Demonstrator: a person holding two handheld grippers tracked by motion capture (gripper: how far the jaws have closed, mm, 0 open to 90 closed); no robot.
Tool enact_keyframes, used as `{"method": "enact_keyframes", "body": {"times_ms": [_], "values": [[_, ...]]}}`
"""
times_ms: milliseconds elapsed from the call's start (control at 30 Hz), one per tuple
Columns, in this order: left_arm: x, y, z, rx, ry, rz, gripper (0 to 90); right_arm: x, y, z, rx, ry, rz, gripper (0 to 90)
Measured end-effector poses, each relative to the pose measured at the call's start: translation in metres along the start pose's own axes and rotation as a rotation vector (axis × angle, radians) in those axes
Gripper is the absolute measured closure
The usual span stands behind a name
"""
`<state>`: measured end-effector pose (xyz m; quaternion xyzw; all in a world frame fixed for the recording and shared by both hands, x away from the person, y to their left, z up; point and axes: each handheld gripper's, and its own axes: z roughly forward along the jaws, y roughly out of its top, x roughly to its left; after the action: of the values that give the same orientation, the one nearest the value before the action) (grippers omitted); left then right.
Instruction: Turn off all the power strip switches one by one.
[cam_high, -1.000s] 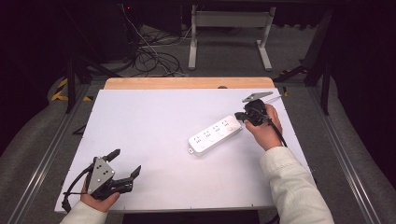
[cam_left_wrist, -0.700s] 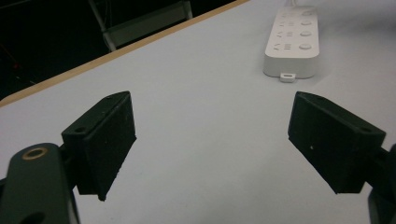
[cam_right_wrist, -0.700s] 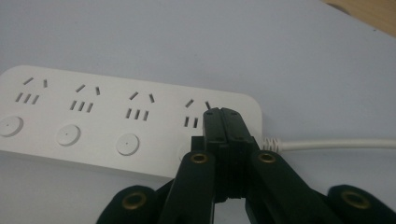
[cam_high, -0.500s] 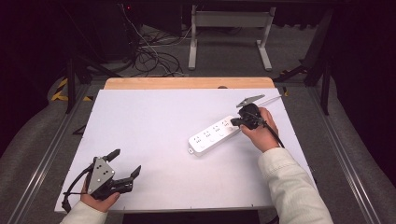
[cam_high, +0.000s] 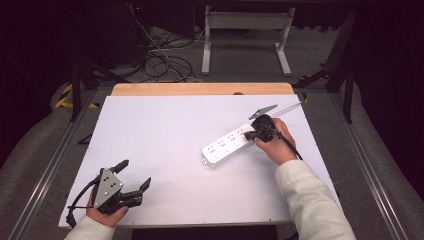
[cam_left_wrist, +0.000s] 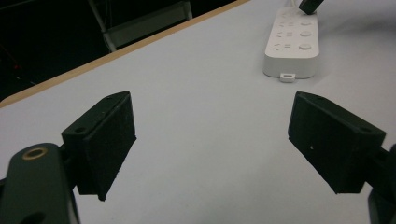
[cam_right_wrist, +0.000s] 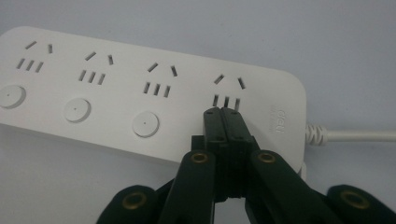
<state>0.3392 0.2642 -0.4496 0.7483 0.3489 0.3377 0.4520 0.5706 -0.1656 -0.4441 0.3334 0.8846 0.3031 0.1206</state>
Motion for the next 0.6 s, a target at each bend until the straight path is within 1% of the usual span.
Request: {"method": "enact_keyframes", "body": {"times_ms": [200, 267, 300, 400, 433, 467, 500, 533, 567, 600], "values": [[0.0, 0.0, 0.0, 0.0, -0.001, 0.002, 15.7, -0.002, -0.001, 0.0, -0.007, 0.013, 0.044, 90.0], [0.0, 0.0, 0.0, 0.0, -0.002, 0.002, 15.7, -0.001, -0.002, 0.001, -0.004, 0.005, 0.048, 90.0], [0.0, 0.0, 0.0, 0.0, -0.003, 0.002, 15.8, -0.001, -0.002, 0.001, -0.008, 0.006, 0.058, 90.0], [0.0, 0.0, -0.001, 0.0, -0.003, 0.0, 15.7, -0.001, -0.002, 0.001, -0.01, 0.001, 0.061, 90.0], [0.0, 0.0, 0.0, -0.002, -0.003, -0.002, 15.8, 0.0, -0.001, 0.001, -0.005, -0.006, 0.038, 90.0], [0.0, 0.0, 0.0, -0.001, -0.001, 0.001, 15.7, 0.002, 0.0, -0.003, -0.026, -0.007, 0.016, 90.0], [0.001, 0.0, 0.0, 0.001, 0.002, 0.007, 15.7, 0.004, 0.001, -0.008, -0.044, -0.01, 0.018, 90.0], [0.001, 0.0, 0.0, 0.001, 0.0, 0.0, 15.7, 0.007, 0.003, -0.014, -0.09, 0.006, 0.019, 90.0], [0.002, 0.0, 0.0, 0.003, 0.003, 0.006, 15.7, 0.01, 0.004, -0.02, -0.137, 0.013, 0.018, 90.0], [0.001, 0.0, 0.001, 0.001, 0.001, -0.002, 15.7, 0.013, 0.005, -0.027, -0.166, 0.017, 0.01, 90.0]]}}
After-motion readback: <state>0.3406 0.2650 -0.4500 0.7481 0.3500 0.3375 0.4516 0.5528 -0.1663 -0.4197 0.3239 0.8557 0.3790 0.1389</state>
